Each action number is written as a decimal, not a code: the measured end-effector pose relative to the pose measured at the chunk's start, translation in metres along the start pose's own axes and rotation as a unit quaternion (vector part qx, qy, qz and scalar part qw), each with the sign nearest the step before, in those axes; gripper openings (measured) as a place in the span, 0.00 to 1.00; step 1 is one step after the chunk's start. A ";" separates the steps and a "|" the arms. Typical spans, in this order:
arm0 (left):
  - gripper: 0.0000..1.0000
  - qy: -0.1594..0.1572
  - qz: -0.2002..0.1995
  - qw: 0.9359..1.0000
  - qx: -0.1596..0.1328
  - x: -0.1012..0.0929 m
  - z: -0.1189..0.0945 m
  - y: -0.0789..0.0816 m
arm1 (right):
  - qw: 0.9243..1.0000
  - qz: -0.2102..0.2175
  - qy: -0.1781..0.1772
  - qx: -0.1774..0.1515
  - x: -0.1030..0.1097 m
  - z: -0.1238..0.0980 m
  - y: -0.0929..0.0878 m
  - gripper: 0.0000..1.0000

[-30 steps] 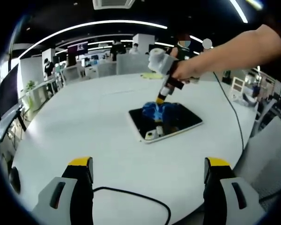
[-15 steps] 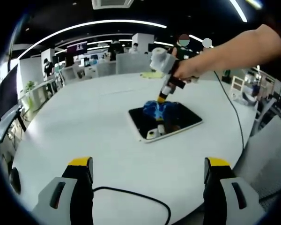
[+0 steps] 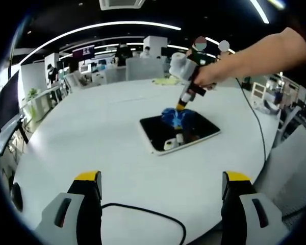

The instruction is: Wipe the mirror surface with the cleaning cloth until all visible marks leave the cleaned area.

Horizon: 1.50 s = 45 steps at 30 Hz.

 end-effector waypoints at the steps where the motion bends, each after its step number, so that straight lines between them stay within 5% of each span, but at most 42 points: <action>1: 0.98 0.000 0.000 1.000 0.000 0.000 0.000 0.000 | 1.000 0.001 0.000 0.000 0.000 0.000 0.000 0.03; 29: 0.98 0.004 0.003 1.000 0.004 0.001 0.000 -0.001 | 0.999 0.036 -0.013 -0.027 -0.010 0.002 -0.004 0.03; 36: 0.98 0.004 0.004 1.000 0.004 0.000 -0.001 0.000 | 0.996 0.052 -0.041 -0.054 0.014 -0.011 -0.027 0.03; 45: 0.97 0.003 0.007 1.000 0.003 -0.001 -0.002 0.002 | 0.995 0.059 -0.045 -0.061 0.017 -0.014 -0.033 0.03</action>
Point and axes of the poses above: the point that each gripper's makers call its tool centre point, and the gripper's own axes: z roughly forward along the fingers, x roughly to its left, y roughly out of its top, the point moved 6 cm from there along -z, roughly backward along the fingers, and after that the axes turned 11 degrees about z, right-handed, at the moved point
